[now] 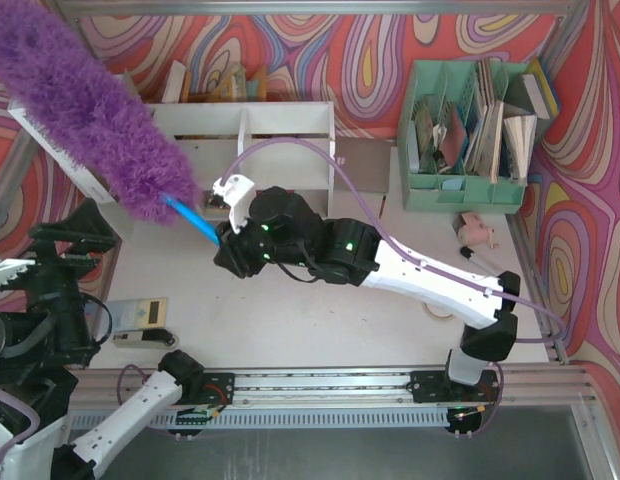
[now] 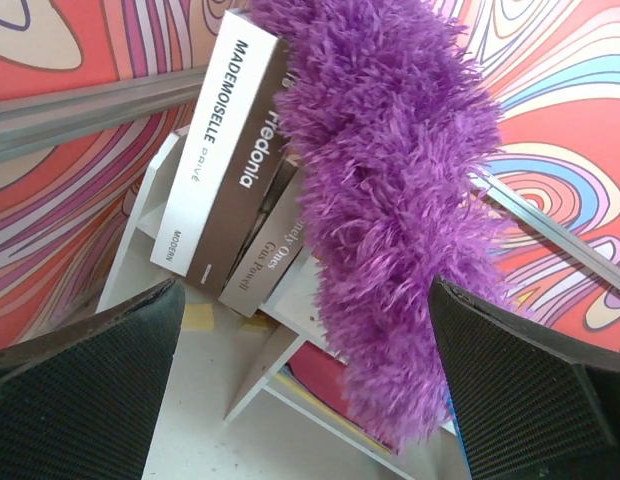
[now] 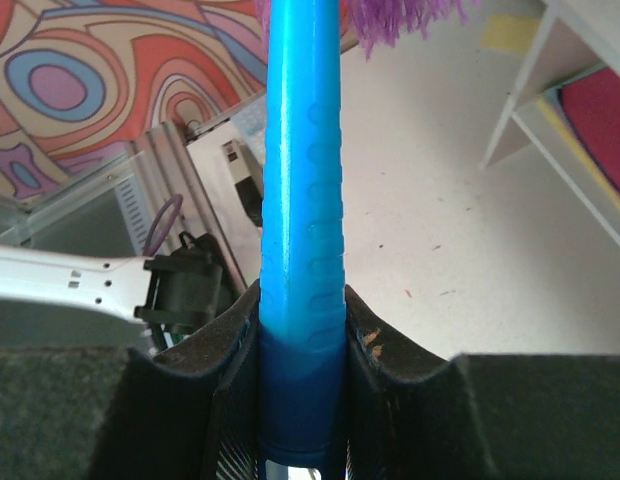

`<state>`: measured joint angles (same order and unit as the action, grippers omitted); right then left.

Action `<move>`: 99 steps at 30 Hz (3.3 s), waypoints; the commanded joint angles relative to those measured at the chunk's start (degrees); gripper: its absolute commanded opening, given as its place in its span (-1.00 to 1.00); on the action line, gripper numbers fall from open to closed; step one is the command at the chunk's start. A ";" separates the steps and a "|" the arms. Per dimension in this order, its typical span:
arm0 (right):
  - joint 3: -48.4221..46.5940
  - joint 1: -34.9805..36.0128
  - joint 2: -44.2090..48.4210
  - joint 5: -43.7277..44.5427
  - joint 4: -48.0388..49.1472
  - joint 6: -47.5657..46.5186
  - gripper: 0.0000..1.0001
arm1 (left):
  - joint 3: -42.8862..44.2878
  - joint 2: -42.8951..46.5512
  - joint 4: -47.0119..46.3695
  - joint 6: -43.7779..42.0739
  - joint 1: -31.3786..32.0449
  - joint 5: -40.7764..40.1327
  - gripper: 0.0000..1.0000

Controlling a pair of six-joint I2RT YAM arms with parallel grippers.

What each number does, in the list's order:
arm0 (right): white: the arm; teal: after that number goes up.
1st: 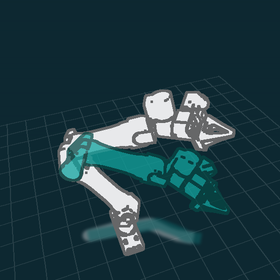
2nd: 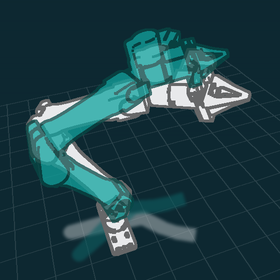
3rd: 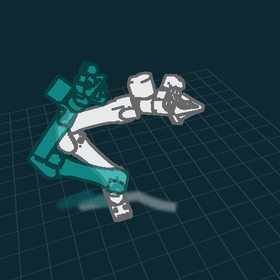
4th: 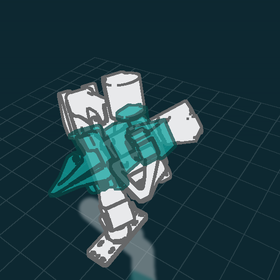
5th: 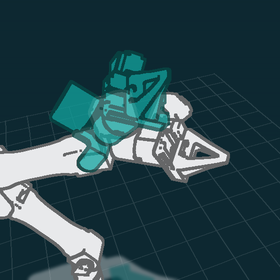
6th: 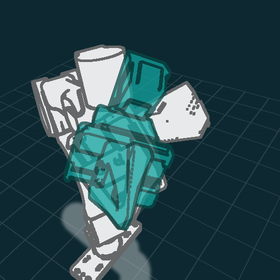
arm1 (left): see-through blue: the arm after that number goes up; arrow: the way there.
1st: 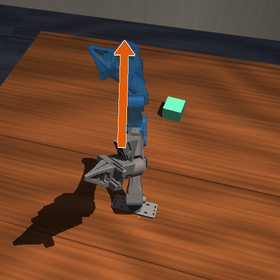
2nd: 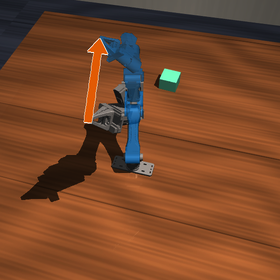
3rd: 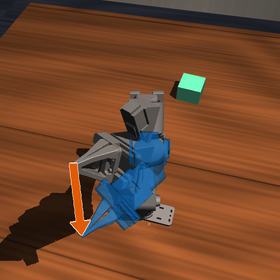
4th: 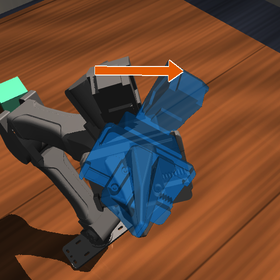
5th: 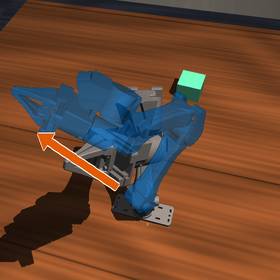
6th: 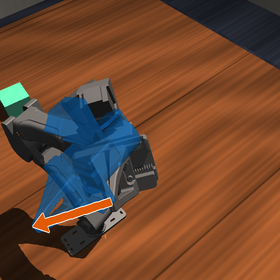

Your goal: Dust the bookshelf with a duster

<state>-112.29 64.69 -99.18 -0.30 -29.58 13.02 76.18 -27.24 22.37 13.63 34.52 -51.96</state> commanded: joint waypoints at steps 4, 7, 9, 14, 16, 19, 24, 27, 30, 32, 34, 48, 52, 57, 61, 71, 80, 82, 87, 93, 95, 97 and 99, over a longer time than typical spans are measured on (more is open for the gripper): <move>5.92 3.08 5.72 -2.35 7.28 -2.66 -1.00 | -0.81 1.19 -0.66 -1.58 0.12 -3.20 0.97; 7.74 3.43 6.73 -3.13 7.71 -1.95 -1.00 | -0.93 1.23 -0.86 -1.59 0.11 -3.23 0.97; 9.00 3.43 7.45 -1.88 7.78 -1.50 -1.00 | -0.99 1.12 -1.00 -1.59 0.11 -3.15 0.97; 13.56 3.43 10.84 3.71 10.90 -0.70 -1.00 | -1.23 0.85 -0.86 -1.30 0.11 -3.05 0.97; 14.46 3.43 12.08 3.86 12.04 -1.06 -1.00 | -1.40 0.82 -0.84 -1.26 0.11 -2.97 0.97; 15.38 3.43 13.13 4.70 12.77 -1.41 -1.00 | -1.51 0.73 -0.76 -1.21 0.11 -2.97 0.97; 15.47 3.43 13.06 3.66 12.94 -1.67 -1.00 | -1.43 0.55 -0.99 -1.15 0.16 -2.80 0.97; 15.56 3.43 12.55 1.03 13.31 -2.00 -1.00 | -0.99 0.25 -0.97 -1.14 0.13 -2.49 0.97; 16.73 4.09 12.91 -0.56 14.39 -2.73 -1.00 | -0.48 -0.17 -0.84 -1.38 0.12 -2.35 0.97; 17.62 5.30 13.41 -0.35 15.05 -3.73 -1.00 | -0.25 -0.22 -1.11 -1.73 0.13 -2.43 0.96; 19.15 6.18 14.25 -0.85 15.96 -4.32 -1.00 | -0.05 -0.06 -1.26 -2.06 0.11 -2.53 0.96; 31.72 8.58 15.44 -2.38 19.14 -3.31 -1.00 | 1.45 0.26 -1.55 -2.60 0.11 -2.00 0.97; 34.48 8.56 13.42 -1.61 20.82 -1.67 -1.00 | 0.80 0.26 -1.31 -1.98 0.11 -2.00 0.97; 36.34 8.53 10.15 -2.48 23.77 0.03 -1.00 | 0.08 0.26 -1.02 -1.72 0.11 -2.00 0.97; 36.88 8.57 7.36 -2.54 24.85 0.08 -1.00 | -0.38 0.51 -1.10 -1.59 0.11 -2.17 0.97; 40.32 7.37 4.28 -2.18 27.46 1.82 -1.00 | -0.85 1.40 -0.79 -2.02 0.11 -2.83 0.97; 38.60 6.99 7.32 -0.49 26.74 1.10 -1.00 | -0.80 1.57 -0.66 -1.82 0.11 -2.81 0.97; 38.55 7.05 9.70 -0.28 27.78 0.60 -1.00 | -0.86 1.52 -0.62 -1.78 0.11 -2.79 0.96; 38.76 7.03 11.97 -0.50 28.47 0.17 -1.00 | -1.03 1.54 -0.63 -1.77 0.13 -2.94 0.97; 42.04 7.03 9.53 -0.18 28.05 1.13 -1.00 | -1.47 1.54 -0.86 -1.81 0.11 -2.97 0.97; 43.43 7.03 8.56 -0.63 28.66 1.98 -1.00 | -1.48 1.54 -0.86 -1.80 0.13 -2.97 0.97; 44.50 7.04 7.61 -1.21 29.09 2.54 -1.00 | -1.48 1.51 -0.93 -1.92 0.11 -2.97 0.97; 45.24 6.99 6.80 -1.64 29.54 3.11 -1.00 | -1.48 1.47 -1.02 -2.01 0.11 -2.97 0.97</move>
<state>-68.55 71.66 -90.65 -2.04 -3.70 14.66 75.37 -26.48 22.15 12.19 34.52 -53.89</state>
